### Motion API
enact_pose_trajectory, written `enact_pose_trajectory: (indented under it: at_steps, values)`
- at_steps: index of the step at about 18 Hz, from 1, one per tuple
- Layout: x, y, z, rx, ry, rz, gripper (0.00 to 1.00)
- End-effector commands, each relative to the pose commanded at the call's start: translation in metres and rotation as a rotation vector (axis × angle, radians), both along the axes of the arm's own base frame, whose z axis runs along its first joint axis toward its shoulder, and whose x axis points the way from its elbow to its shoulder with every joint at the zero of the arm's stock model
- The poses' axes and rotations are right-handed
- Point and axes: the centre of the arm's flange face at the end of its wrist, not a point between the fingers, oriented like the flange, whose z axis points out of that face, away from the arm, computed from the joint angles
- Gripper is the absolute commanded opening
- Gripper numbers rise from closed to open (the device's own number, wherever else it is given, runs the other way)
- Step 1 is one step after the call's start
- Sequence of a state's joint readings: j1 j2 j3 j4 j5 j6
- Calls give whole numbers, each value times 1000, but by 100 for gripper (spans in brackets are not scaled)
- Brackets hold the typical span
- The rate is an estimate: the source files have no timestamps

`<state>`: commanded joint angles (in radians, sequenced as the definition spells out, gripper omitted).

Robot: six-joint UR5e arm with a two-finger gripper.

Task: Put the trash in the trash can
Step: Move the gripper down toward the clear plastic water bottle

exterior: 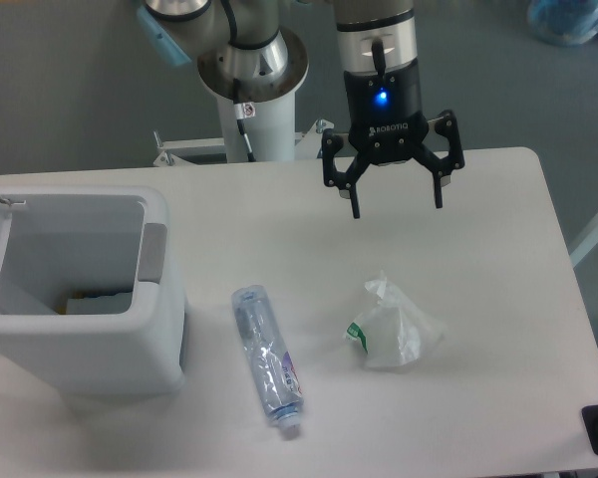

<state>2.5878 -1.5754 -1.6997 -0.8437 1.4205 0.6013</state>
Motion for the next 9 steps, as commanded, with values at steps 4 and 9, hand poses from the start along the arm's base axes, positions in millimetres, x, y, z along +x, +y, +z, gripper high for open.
enact_pose_trajectory:
  at_steps: [4,9]
  values:
    - [-2,7,0,-2,9,-10,100]
    - [-9,13,-10,8,27,-13,100]
